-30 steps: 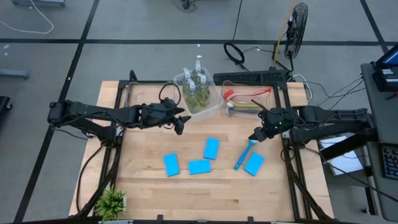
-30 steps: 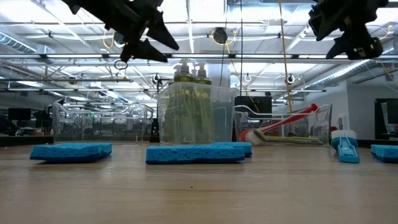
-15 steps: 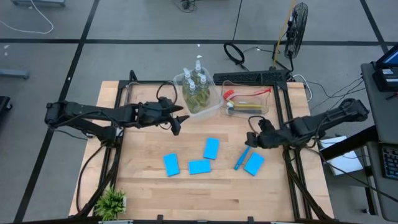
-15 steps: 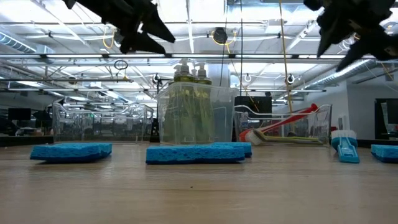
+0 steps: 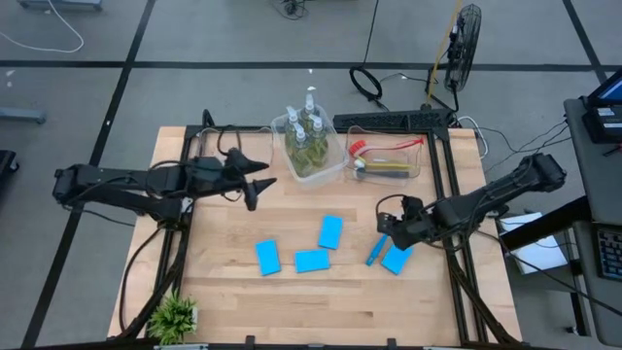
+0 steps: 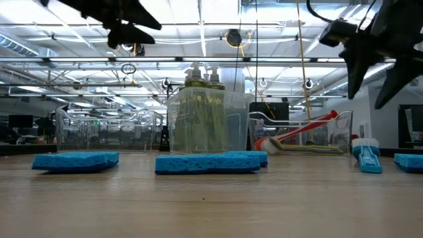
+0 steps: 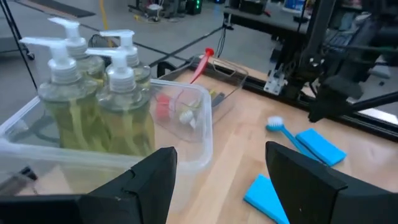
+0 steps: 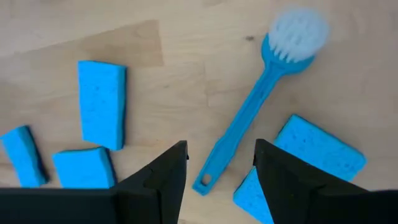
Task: Pick & Place Kitchen Sink Supplies
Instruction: Put the blue toilet brush into the right transparent bin
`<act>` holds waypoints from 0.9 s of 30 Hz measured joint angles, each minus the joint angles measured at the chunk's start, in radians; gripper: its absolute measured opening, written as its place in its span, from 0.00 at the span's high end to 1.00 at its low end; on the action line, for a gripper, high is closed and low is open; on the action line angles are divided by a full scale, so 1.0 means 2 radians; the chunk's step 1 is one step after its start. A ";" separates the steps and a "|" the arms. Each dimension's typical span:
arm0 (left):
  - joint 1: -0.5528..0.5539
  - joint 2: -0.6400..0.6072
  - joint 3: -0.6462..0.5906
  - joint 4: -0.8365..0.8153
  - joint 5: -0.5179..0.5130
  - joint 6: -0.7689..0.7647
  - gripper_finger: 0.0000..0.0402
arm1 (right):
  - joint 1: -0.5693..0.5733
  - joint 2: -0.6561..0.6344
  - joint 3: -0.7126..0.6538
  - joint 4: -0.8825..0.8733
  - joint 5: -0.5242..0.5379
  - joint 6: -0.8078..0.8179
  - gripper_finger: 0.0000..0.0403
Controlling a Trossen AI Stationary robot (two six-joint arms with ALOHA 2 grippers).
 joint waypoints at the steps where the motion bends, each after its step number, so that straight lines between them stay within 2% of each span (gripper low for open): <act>1: 0.000 -0.011 -0.007 -0.001 0.001 -0.002 0.38 | 0.000 0.006 0.000 -0.001 0.000 0.005 0.56; 8: -0.001 -0.064 -0.032 -0.003 0.021 -0.005 0.38 | -0.010 0.041 0.000 -0.022 0.000 0.040 0.57; 15: -0.010 -0.068 -0.032 -0.004 0.028 0.006 0.38 | -0.025 0.073 -0.009 -0.013 0.000 0.060 0.56; 20: -0.021 -0.066 -0.032 -0.004 0.028 0.007 0.38 | -0.038 0.078 -0.048 0.047 0.000 0.060 0.57; 27: -0.033 -0.066 -0.032 -0.004 0.028 0.006 0.38 | -0.048 0.077 -0.130 0.196 0.002 0.044 0.56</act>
